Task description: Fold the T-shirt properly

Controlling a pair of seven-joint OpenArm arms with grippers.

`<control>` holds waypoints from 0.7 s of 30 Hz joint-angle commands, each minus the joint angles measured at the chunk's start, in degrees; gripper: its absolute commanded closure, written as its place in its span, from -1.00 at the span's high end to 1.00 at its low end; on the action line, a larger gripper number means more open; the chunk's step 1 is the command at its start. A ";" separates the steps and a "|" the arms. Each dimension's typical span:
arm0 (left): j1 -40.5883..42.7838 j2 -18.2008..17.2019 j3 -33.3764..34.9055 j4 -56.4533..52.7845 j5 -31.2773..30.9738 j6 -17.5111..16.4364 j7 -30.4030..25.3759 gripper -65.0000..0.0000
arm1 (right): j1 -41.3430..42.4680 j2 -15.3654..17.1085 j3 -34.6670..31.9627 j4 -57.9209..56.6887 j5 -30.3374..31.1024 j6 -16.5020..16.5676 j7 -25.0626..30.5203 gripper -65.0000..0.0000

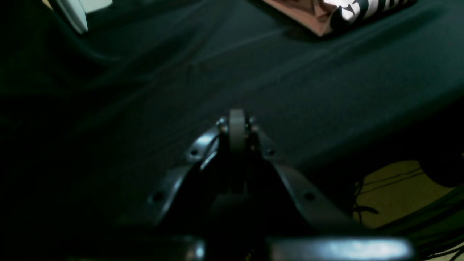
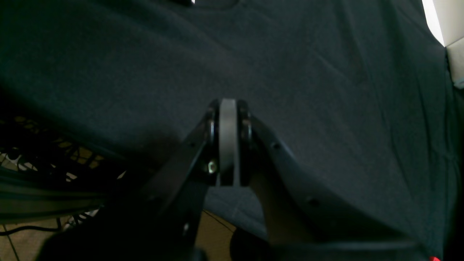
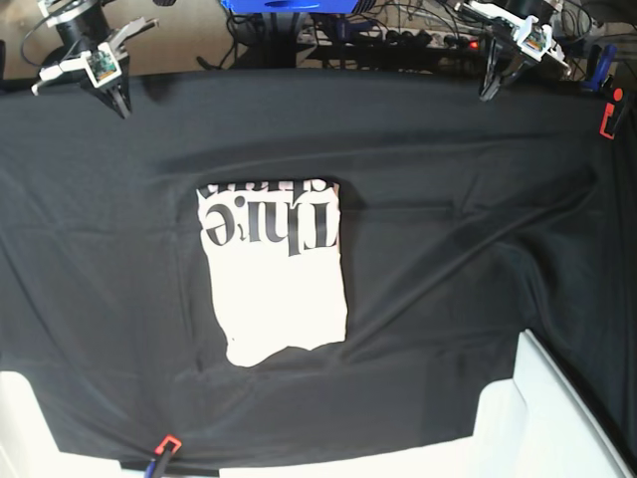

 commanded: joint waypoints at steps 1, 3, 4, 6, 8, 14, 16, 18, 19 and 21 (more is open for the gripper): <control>0.24 -0.05 -0.08 0.79 -1.12 0.16 -1.68 -1.00 | -0.61 0.52 0.02 0.88 0.10 -0.41 1.68 -0.95; -1.25 1.80 0.09 1.41 -2.18 0.16 0.17 -1.00 | -0.53 -0.80 -0.07 0.97 0.10 -0.41 1.68 -0.95; -2.04 2.33 0.09 1.41 -3.32 0.16 1.49 -1.00 | -0.44 -1.50 0.20 0.97 0.10 -0.41 1.59 -0.95; -4.15 2.68 1.85 1.76 -5.17 0.16 4.56 -1.00 | 0.00 -1.76 0.11 0.71 0.10 -0.41 1.50 -0.95; -7.41 2.68 5.72 1.50 -6.75 0.16 7.90 -1.00 | 0.00 -1.85 -0.07 0.62 0.10 -0.41 1.41 -0.95; -15.32 2.77 14.86 1.76 -7.45 0.16 15.20 -1.00 | 0.00 -1.94 -0.07 0.62 0.10 -0.41 1.41 -0.95; -16.29 2.77 16.18 1.94 -7.54 0.16 16.78 -1.00 | -0.09 -1.94 0.11 0.62 0.10 -0.41 1.41 -0.95; -15.93 2.77 16.27 3.26 -7.54 0.16 17.40 -1.00 | -0.17 -1.94 0.20 0.62 0.10 -0.41 1.33 -0.95; -15.23 2.77 16.18 4.31 -7.54 0.16 17.31 -1.00 | -0.17 -1.94 0.29 0.62 0.10 -0.41 1.33 -0.95; -12.68 2.33 16.09 6.16 -7.63 0.16 17.05 -1.00 | -0.61 -1.94 0.37 0.62 0.19 -0.41 1.33 -0.95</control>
